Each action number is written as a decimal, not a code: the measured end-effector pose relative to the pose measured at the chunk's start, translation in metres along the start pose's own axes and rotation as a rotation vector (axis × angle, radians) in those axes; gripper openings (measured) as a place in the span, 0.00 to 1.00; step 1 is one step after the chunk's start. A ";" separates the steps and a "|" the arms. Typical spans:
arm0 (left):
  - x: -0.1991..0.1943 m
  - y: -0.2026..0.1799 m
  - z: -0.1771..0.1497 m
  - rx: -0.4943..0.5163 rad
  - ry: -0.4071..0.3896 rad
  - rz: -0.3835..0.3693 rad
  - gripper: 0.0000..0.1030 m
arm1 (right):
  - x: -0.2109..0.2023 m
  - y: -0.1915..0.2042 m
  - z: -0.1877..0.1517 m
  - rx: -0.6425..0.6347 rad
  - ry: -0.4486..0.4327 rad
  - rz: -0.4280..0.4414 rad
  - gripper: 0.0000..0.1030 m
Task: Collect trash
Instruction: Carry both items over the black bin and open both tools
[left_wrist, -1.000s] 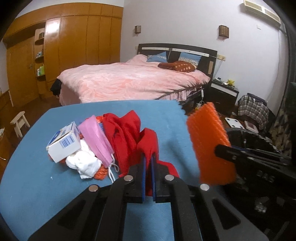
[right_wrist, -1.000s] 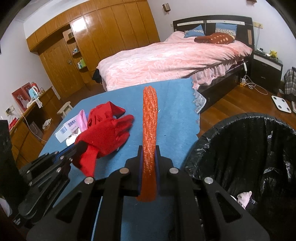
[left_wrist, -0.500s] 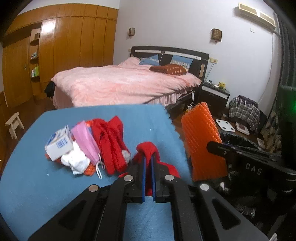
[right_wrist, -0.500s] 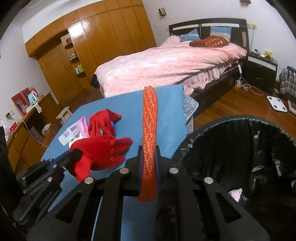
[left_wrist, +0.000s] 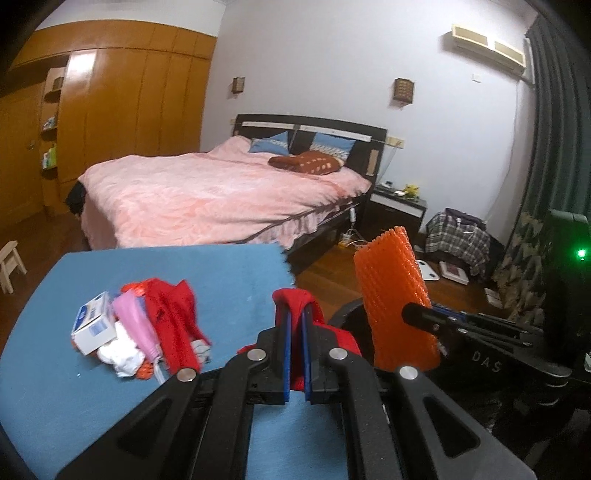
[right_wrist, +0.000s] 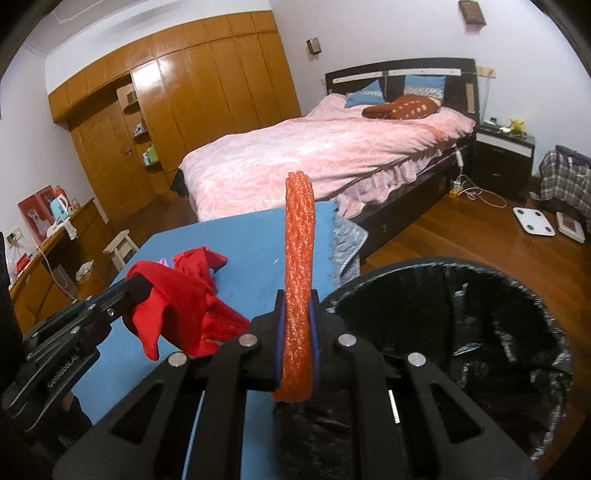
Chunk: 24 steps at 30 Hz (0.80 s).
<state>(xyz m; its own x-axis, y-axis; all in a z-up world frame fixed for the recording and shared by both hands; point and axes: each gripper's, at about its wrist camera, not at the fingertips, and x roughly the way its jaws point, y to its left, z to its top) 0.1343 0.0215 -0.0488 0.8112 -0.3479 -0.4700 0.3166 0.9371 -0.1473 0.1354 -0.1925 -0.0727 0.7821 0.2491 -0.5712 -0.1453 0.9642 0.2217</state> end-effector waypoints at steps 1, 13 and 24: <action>0.000 -0.004 0.002 0.003 -0.002 -0.008 0.05 | -0.004 -0.005 0.001 0.002 -0.005 -0.008 0.11; 0.021 -0.078 0.016 0.091 -0.025 -0.134 0.05 | -0.043 -0.062 -0.003 0.048 -0.039 -0.126 0.11; 0.060 -0.122 0.010 0.128 0.032 -0.205 0.05 | -0.060 -0.117 -0.020 0.089 -0.022 -0.238 0.11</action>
<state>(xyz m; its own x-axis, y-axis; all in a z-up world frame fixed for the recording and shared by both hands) 0.1496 -0.1141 -0.0500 0.7084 -0.5275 -0.4689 0.5342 0.8349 -0.1322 0.0935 -0.3183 -0.0806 0.8010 0.0128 -0.5985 0.0977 0.9836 0.1518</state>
